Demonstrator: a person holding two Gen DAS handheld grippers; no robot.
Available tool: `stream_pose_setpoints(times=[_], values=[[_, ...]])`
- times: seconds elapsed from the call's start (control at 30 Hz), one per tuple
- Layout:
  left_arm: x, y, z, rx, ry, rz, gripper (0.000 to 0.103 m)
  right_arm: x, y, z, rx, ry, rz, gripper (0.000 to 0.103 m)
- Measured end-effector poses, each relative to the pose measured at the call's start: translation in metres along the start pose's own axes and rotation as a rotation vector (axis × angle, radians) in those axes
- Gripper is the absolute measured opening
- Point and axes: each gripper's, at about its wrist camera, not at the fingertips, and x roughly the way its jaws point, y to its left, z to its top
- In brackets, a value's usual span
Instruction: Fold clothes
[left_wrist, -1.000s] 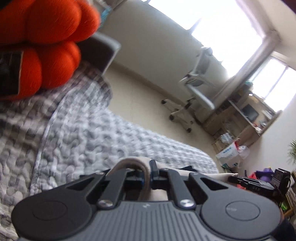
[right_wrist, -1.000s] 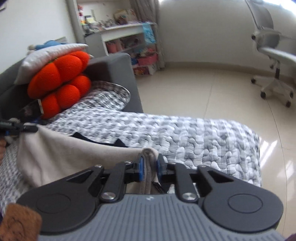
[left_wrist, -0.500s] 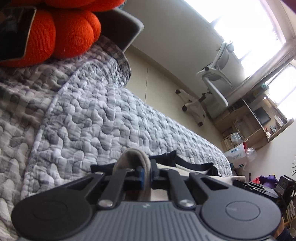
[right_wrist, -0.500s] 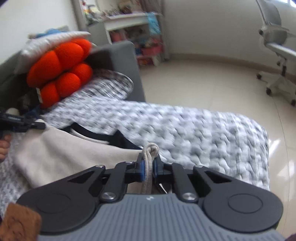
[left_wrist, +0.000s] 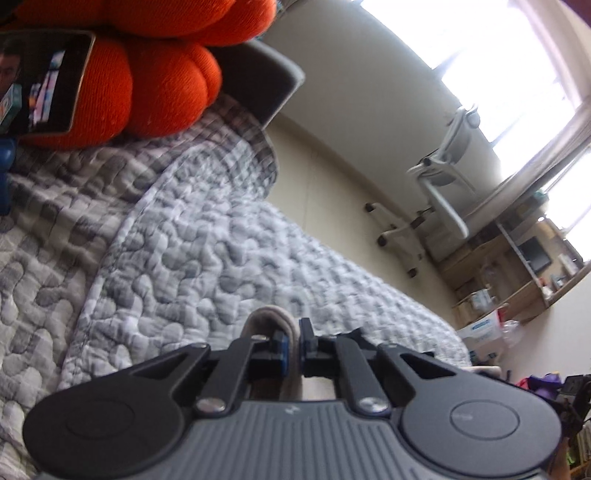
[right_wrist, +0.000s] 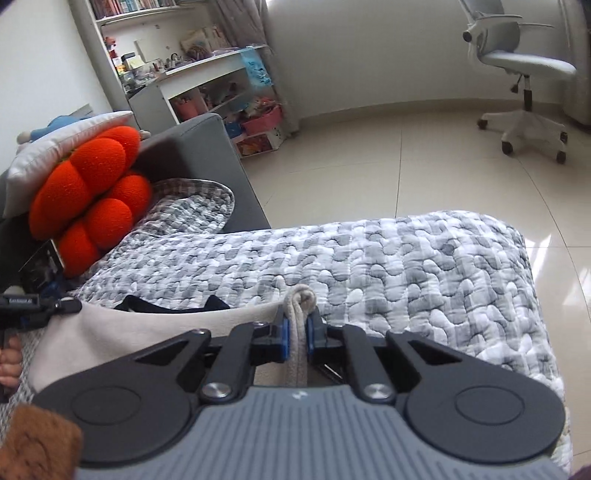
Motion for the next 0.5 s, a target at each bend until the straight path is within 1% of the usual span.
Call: stream_pose_setpoints(times=[0.03, 0.1, 0.13, 0.17, 0.2, 0.23, 0.27, 0.33, 0.37, 0.4, 0.43, 0.47, 0.5], values=[[0.002, 0.003, -0.001, -0.008, 0.006, 0.002, 0.006, 0.004, 0.000, -0.001, 0.006, 0.008, -0.001, 0.019], [0.003, 0.008, -0.001, -0.035, 0.021, -0.005, 0.006, 0.005, -0.001, -0.002, -0.010, 0.028, 0.009, 0.021], [0.003, 0.010, -0.001, -0.054, 0.030, -0.013, 0.007, 0.006, -0.001, -0.003, -0.017, 0.038, 0.014, 0.024], [0.001, 0.011, 0.000, -0.066, 0.036, -0.022, 0.010, 0.004, -0.001, -0.001, -0.027, 0.041, 0.024, 0.036], [-0.001, 0.012, 0.001, -0.071, 0.036, -0.024, 0.015, 0.003, -0.003, 0.000, -0.028, 0.039, 0.030, 0.042], [-0.003, 0.012, 0.002, -0.071, 0.033, -0.022, 0.016, 0.001, -0.004, 0.000, -0.028, 0.037, 0.036, 0.046], [-0.005, 0.012, 0.003, -0.071, 0.030, -0.019, 0.018, -0.001, -0.005, 0.000, -0.029, 0.034, 0.042, 0.046], [-0.006, 0.010, 0.003, -0.067, 0.034, -0.017, 0.024, -0.002, -0.007, -0.001, -0.041, 0.045, 0.050, 0.046], [-0.006, 0.008, 0.003, -0.060, 0.040, -0.020, 0.039, -0.003, -0.008, -0.002, -0.047, 0.051, 0.054, 0.046], [-0.007, 0.005, 0.003, -0.037, 0.039, -0.010, 0.052, -0.002, -0.006, -0.002, -0.059, 0.057, 0.055, 0.046], [-0.008, 0.000, 0.003, -0.008, 0.037, 0.005, 0.056, -0.002, -0.005, -0.003, -0.074, 0.056, 0.051, 0.046], [-0.010, -0.004, 0.004, 0.026, 0.027, 0.043, 0.067, -0.002, -0.003, -0.004, -0.087, 0.052, 0.040, 0.045], [-0.012, -0.009, 0.004, 0.061, 0.015, 0.090, 0.073, 0.000, -0.002, -0.005, -0.096, 0.057, 0.030, 0.042]])
